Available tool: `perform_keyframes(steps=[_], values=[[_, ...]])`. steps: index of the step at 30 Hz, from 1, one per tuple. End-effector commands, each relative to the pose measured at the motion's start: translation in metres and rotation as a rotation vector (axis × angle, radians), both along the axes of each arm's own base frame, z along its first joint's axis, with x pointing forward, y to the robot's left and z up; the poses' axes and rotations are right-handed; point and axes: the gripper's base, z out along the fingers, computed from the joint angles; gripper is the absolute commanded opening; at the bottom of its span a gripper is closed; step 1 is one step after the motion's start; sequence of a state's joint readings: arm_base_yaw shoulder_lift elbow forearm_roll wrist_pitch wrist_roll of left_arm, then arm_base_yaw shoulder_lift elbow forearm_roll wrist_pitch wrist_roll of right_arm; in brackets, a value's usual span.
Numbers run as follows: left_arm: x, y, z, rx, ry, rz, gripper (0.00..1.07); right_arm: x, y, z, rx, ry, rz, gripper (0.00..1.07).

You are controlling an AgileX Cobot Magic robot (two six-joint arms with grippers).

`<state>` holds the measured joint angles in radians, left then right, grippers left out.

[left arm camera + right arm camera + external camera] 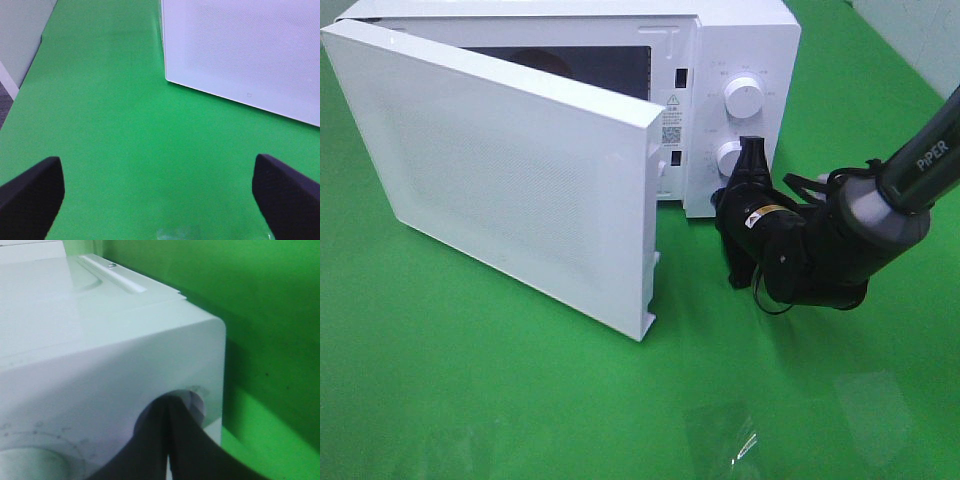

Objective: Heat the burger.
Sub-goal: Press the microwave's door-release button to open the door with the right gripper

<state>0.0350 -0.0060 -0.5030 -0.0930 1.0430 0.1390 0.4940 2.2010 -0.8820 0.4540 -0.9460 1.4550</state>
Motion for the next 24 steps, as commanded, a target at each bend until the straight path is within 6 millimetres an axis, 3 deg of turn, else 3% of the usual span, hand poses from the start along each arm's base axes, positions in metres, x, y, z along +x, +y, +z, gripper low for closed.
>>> perform_keyframes(steps=[1, 13, 24], values=[[-0.003, 0.000, 0.001, 0.000, -0.025, 0.002, 0.94, 0.031, -0.019, 0.062, 0.059, -0.528, -0.168, 0.00], [-0.003, 0.000, 0.001, 0.000, -0.025, 0.002, 0.94, 0.025, -0.014, 0.054, 0.067, -0.439, -0.151, 0.00], [-0.003, 0.000, 0.001, 0.000, -0.025, 0.002, 0.94, -0.017, 0.007, 0.030, 0.001, -0.065, 0.065, 0.00]])
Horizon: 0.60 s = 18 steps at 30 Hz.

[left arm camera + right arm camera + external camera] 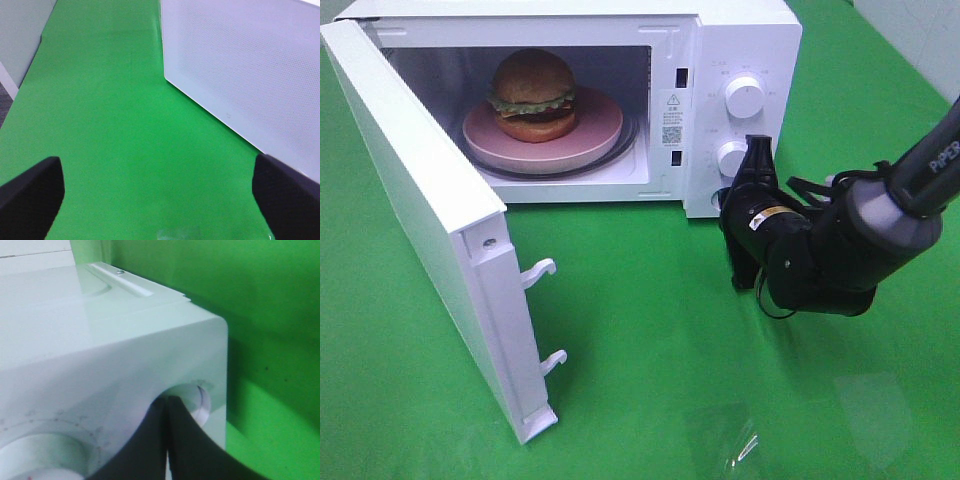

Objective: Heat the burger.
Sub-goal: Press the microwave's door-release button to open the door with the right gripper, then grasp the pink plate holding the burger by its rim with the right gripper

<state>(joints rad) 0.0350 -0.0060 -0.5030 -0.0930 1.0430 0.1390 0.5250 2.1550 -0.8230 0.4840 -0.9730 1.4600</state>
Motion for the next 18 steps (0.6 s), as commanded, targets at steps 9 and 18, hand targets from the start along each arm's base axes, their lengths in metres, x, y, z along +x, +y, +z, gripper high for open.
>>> perform_keyframes(steps=[9, 18], values=[[-0.003, 0.000, 0.001, 0.000, -0.025, 0.002, 0.94, -0.032, 0.011, 0.035, -0.328, 0.191, 0.412, 0.00], [-0.003, 0.000, 0.001, 0.000, -0.025, 0.002, 0.94, -0.049, 0.009, 0.067, -0.672, 0.206, 0.679, 0.00]])
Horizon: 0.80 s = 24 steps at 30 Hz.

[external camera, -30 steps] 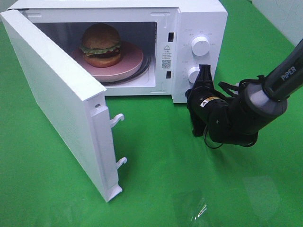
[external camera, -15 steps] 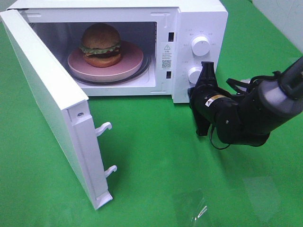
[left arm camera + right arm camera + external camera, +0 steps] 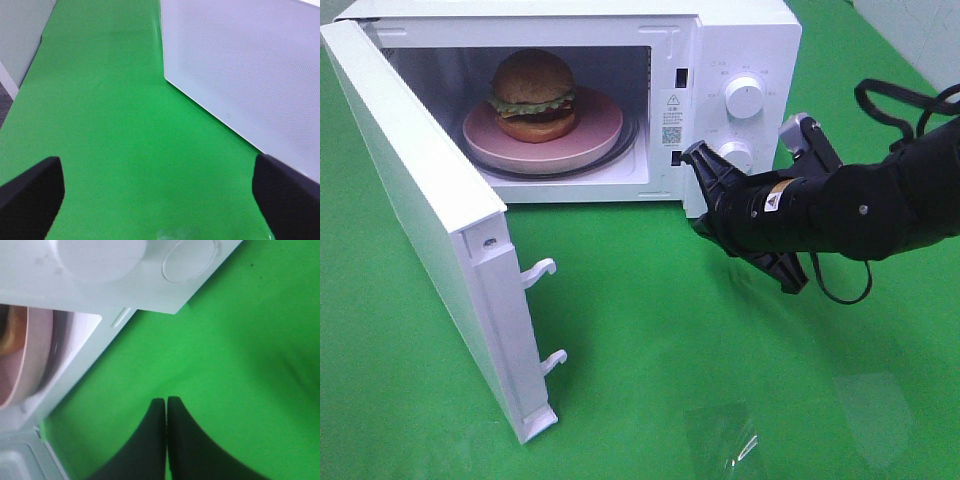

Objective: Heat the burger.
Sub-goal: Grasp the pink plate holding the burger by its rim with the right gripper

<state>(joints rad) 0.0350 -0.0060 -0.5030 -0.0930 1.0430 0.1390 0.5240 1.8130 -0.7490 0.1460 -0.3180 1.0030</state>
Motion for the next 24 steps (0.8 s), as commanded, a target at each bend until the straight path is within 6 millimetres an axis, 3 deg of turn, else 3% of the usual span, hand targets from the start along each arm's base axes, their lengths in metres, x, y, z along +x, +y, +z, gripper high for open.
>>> perform_keyframes(steps=[1, 8, 13, 24], values=[[-0.003, 0.000, 0.001, 0.000, -0.025, 0.002, 0.94, -0.005, -0.001, 0.010, -0.117, -0.010, 0.110, 0.00], [-0.003, 0.000, 0.001, 0.000, -0.025, 0.002, 0.94, -0.006, -0.009, 0.028, -0.366, 0.041, 0.334, 0.00], [-0.003, 0.000, 0.001, 0.000, -0.025, 0.002, 0.94, 0.007, -0.024, 0.051, -0.559, 0.089, 0.512, 0.01], [-0.003, 0.000, 0.001, 0.000, -0.025, 0.002, 0.94, 0.020, -0.030, 0.090, -0.957, 0.103, 0.893, 0.04]])
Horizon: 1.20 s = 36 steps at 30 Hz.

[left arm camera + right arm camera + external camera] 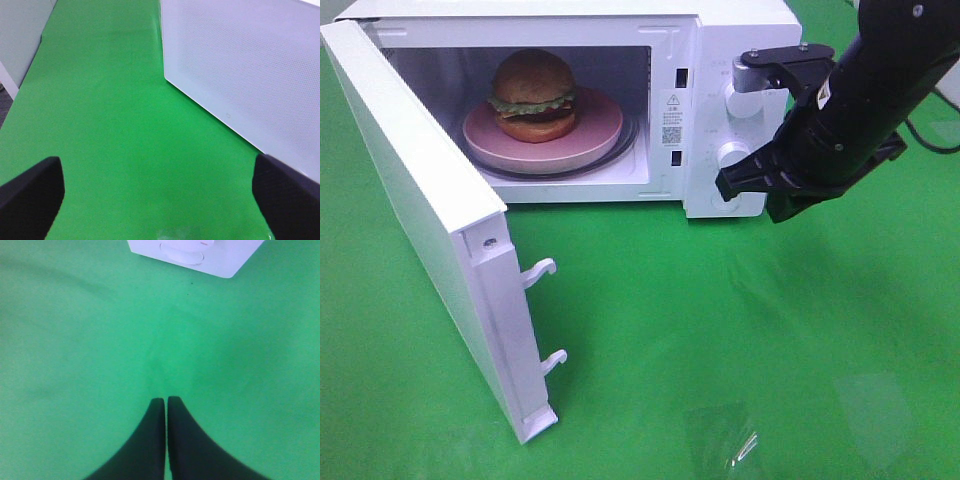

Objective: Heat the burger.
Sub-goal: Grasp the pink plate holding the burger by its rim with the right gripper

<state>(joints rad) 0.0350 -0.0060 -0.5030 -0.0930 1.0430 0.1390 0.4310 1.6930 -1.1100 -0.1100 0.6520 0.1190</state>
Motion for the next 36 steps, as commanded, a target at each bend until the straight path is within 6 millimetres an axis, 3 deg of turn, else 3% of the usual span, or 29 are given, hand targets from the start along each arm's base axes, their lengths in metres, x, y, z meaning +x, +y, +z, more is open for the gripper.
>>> perform_keyframes(steps=[1, 7, 11, 14, 20, 22, 27, 28, 29, 30, 31, 32, 35, 36], values=[[-0.003, 0.000, 0.001, 0.000, -0.025, 0.002, 0.94, 0.000, -0.003, 0.011, -0.098, 0.001, 0.118, 0.04], [-0.003, 0.000, 0.001, 0.000, -0.025, 0.002, 0.94, 0.004, -0.003, 0.025, -0.239, -0.010, 0.410, 0.05], [-0.003, 0.000, 0.001, 0.000, -0.025, 0.002, 0.94, 0.007, -0.001, 0.030, -0.367, -0.062, 0.716, 0.07], [-0.003, 0.000, 0.001, 0.000, -0.025, 0.002, 0.94, 0.007, -0.001, 0.030, -0.389, -0.072, 0.768, 0.08], [-0.003, 0.000, 0.001, 0.000, -0.025, 0.002, 0.94, 0.009, 0.001, 0.031, -0.515, -0.134, 1.054, 0.13], [-0.003, 0.000, 0.001, 0.000, -0.025, 0.002, 0.94, 0.010, 0.002, 0.032, -0.583, -0.164, 1.199, 0.21], [-0.003, 0.000, 0.001, 0.000, -0.025, 0.002, 0.94, 0.010, 0.002, 0.032, -0.600, -0.167, 1.237, 0.34], [-0.003, 0.000, 0.001, 0.000, -0.025, 0.002, 0.94, 0.010, 0.002, 0.032, -0.594, -0.166, 1.225, 0.47], [-0.003, 0.000, 0.001, 0.000, -0.025, 0.002, 0.94, 0.010, 0.002, 0.032, -0.594, -0.166, 1.225, 0.47], [-0.003, 0.000, 0.001, 0.000, -0.025, 0.002, 0.94, 0.010, 0.002, 0.032, -0.581, -0.164, 1.198, 0.63], [-0.003, 0.000, 0.001, 0.000, -0.025, 0.002, 0.94, 0.010, 0.002, 0.032, -0.581, -0.164, 1.198, 0.63], [-0.003, 0.000, 0.001, 0.000, -0.025, 0.002, 0.94, 0.009, 0.007, 0.032, -0.557, -0.173, 1.150, 0.87], [-0.003, 0.000, 0.001, 0.000, -0.025, 0.002, 0.94, 0.009, 0.008, 0.033, -0.559, -0.182, 1.142, 0.93], [-0.003, 0.000, 0.001, 0.000, -0.025, 0.002, 0.94, 0.007, 0.015, 0.033, -0.570, -0.203, 1.147, 1.01]])
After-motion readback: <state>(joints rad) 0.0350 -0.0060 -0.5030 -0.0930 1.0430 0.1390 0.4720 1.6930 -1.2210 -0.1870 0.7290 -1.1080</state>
